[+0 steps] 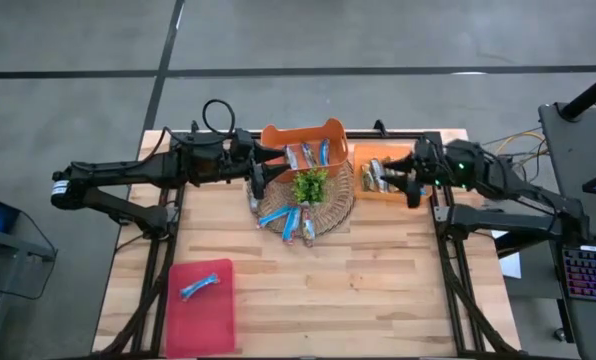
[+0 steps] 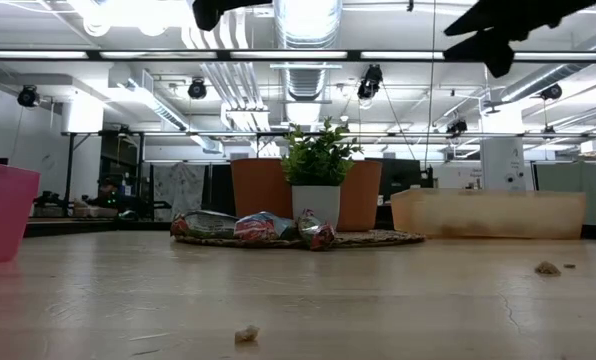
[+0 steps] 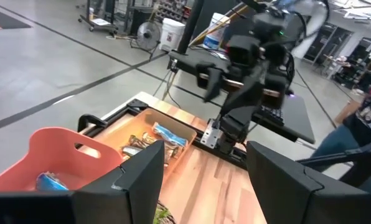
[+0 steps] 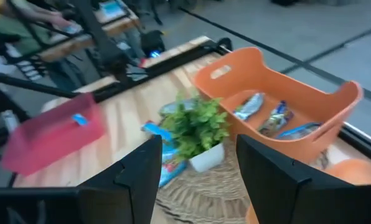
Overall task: Pick and place Granola Bars by type
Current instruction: Put the red granola bar into the pink bin
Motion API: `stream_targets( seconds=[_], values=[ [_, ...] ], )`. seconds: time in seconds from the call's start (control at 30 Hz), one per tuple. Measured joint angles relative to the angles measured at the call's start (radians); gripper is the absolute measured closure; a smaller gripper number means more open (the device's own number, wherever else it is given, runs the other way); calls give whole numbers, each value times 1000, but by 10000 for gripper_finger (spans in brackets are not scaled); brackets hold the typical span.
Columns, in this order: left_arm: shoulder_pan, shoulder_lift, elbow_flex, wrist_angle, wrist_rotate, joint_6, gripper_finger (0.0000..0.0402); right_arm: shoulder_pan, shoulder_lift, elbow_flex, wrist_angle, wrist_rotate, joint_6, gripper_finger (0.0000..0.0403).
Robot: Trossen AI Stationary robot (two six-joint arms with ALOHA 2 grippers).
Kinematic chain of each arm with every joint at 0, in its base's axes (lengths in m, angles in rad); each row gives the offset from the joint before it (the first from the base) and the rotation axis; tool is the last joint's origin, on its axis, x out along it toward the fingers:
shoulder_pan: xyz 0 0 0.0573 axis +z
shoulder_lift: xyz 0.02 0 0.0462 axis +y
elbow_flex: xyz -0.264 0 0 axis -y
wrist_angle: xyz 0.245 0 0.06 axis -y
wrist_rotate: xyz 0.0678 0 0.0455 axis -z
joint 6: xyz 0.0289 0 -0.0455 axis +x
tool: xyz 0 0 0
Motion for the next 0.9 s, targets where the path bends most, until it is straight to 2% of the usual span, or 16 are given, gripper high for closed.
stream_targets(
  seconds=[0.33, 0.47, 0.7, 0.9],
  values=[
    [0, 0, 0, -1, -21, -44, 193, 142, -231, -234, 149, -1, -25, 207],
    [-3, 0, 0, -1, -21, -55, 193, 155, -319, -328, 158, 0, -14, 207],
    [-4, 0, -12, 3, -30, -63, 193, 178, -478, -469, 289, -28, 4, 207],
    [-4, 1, -48, 7, -32, -97, 193, 183, -593, -553, 293, -3, 39, 207]
  ],
)
